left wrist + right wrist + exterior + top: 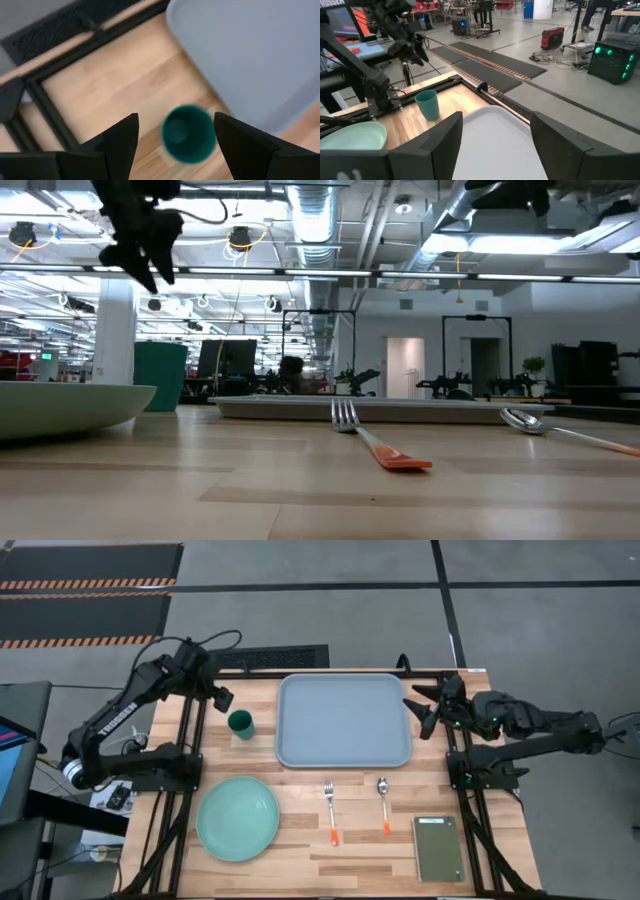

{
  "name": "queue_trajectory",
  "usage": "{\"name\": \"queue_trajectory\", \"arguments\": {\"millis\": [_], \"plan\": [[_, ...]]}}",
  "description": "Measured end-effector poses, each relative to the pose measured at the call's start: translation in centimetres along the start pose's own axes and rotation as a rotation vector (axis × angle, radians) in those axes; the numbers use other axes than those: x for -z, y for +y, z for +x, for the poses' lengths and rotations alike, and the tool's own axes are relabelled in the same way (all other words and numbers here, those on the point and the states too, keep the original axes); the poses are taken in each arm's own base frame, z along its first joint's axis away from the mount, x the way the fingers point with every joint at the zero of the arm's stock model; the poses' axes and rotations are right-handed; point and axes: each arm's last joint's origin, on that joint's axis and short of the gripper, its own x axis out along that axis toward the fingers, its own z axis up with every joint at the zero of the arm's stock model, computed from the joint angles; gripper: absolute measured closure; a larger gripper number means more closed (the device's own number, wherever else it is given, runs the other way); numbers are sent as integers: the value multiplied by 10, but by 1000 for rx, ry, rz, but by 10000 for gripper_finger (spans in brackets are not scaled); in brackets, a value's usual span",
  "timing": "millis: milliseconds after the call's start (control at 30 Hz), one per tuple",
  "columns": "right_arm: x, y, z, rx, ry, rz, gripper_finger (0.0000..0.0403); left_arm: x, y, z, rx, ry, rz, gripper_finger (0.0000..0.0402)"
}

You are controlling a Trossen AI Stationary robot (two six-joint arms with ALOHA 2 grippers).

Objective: Pick and place plate/cup/fork/spoon on tray
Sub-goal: Put the dark green cup on the gray tray

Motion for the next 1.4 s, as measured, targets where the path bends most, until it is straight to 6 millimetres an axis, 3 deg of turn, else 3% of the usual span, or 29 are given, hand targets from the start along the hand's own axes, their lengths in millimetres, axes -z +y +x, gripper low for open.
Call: {"name": "queue_trajectory", "arguments": {"millis": [467, 933, 1100, 1400], "plan": [[5, 1, 4, 12, 47, 10, 143, 23, 8, 48, 46, 125, 26, 157], [8, 4, 8, 19, 69, 1, 143, 44, 12, 78, 58, 161, 29, 159], [10, 6, 11, 22, 82, -6, 143, 49, 13, 88, 49, 213, 10, 198], [12, 9, 17, 28, 104, -22, 143, 47, 14, 100, 35, 253, -50, 316]]}}
